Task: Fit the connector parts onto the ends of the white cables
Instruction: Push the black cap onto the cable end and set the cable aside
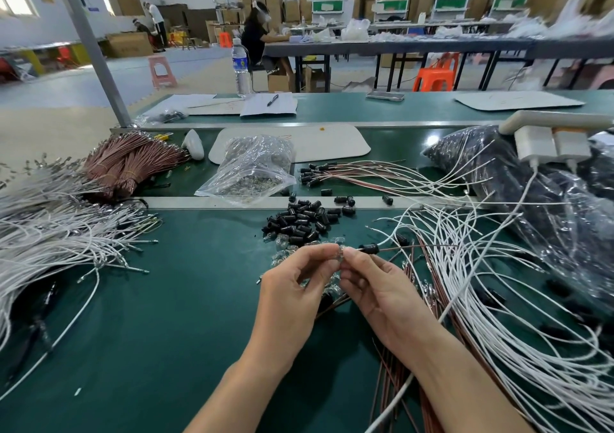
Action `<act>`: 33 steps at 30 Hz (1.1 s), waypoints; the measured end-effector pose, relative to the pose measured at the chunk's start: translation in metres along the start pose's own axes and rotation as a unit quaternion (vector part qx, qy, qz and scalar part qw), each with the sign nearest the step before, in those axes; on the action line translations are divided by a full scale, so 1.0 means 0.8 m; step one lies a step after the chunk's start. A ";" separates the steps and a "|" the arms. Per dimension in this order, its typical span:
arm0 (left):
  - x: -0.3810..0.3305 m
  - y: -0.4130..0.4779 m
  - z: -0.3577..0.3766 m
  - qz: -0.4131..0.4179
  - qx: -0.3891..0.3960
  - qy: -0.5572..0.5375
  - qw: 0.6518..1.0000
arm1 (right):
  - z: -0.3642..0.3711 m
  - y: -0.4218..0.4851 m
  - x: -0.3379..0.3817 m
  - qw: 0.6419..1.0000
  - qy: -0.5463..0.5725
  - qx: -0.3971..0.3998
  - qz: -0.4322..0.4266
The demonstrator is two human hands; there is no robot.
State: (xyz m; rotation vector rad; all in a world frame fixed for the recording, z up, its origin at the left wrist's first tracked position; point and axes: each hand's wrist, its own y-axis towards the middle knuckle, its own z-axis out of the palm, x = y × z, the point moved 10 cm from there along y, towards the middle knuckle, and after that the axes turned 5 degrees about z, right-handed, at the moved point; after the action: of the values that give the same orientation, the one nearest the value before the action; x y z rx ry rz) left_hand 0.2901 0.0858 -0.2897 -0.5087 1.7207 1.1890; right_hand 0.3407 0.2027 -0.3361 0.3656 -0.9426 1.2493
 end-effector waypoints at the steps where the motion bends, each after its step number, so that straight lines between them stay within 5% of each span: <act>1: 0.000 0.000 0.000 0.002 0.000 0.011 1.000 | 0.000 0.001 0.001 1.000 -0.003 0.001 -0.002; 14: -0.012 0.001 -0.006 0.070 0.014 0.135 0.988 | 0.008 0.001 -0.006 0.998 -0.045 0.035 0.006; 33: -0.005 0.001 -0.010 0.044 0.003 0.116 0.992 | 0.001 -0.009 0.009 1.000 -0.006 -0.004 -0.013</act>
State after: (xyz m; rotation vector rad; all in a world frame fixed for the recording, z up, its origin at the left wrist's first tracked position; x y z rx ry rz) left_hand 0.2874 0.0782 -0.2851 -0.5918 1.9601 1.2249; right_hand 0.3467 0.2044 -0.3284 0.3791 -0.9504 1.2200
